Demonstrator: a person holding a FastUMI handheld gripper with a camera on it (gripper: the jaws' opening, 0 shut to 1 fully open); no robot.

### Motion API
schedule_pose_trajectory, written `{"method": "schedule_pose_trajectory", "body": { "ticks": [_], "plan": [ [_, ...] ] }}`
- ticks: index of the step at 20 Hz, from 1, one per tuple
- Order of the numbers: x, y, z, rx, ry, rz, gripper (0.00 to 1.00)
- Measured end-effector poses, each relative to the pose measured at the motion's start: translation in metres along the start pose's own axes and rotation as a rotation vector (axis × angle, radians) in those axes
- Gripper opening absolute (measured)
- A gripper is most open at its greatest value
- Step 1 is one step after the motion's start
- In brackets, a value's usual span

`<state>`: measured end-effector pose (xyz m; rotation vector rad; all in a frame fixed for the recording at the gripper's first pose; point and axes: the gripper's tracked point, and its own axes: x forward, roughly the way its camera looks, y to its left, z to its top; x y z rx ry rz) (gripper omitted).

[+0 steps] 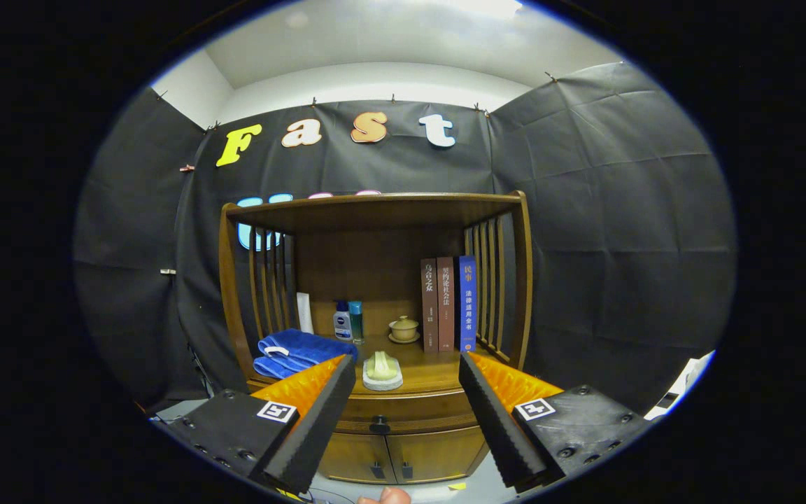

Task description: Pull open the drawer, take out the items inside it, and place them on the countertop above the cabinet.

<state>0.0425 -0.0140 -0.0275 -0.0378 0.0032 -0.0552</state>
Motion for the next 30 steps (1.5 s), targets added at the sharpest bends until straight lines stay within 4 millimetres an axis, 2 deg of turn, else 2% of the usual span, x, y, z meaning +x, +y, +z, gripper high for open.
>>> {"method": "schedule_pose_trajectory", "body": {
  "ticks": [6, 30],
  "plan": [
    [-0.008, 0.003, 0.003, 0.005, -0.013, 0.023, 0.98],
    [-0.009, -0.008, -0.002, -0.019, -0.001, 0.007, 0.98]
  ]
}}
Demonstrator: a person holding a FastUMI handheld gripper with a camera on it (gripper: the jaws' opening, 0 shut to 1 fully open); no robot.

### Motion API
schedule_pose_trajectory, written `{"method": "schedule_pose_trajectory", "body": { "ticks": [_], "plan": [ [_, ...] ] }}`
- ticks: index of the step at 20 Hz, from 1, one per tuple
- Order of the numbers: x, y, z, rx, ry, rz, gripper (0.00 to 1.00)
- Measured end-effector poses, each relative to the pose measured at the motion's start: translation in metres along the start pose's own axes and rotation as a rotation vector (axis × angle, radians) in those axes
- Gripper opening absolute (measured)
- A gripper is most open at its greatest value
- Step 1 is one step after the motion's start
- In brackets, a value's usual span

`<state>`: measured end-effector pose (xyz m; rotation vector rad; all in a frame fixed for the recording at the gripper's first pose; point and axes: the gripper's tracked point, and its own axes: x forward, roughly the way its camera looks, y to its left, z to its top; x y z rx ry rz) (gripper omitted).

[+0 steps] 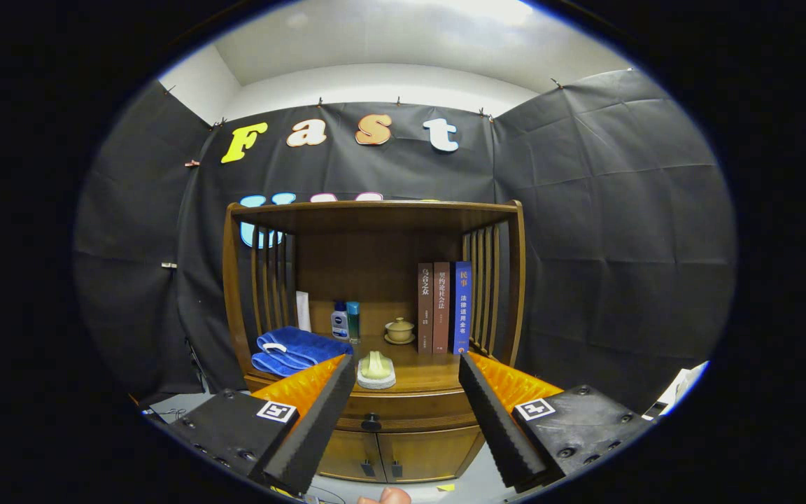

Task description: Pull open the drawer, take out the items inside it, and place them on the countertop above the cabinet.

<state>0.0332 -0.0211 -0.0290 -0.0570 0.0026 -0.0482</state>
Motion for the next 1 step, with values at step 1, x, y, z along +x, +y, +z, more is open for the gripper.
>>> {"method": "schedule_pose_trajectory", "body": {
  "ticks": [1],
  "plan": [
    [-0.0001, -0.0006, -0.0001, 0.0, 0.0, -0.002, 0.98]
  ]
}}
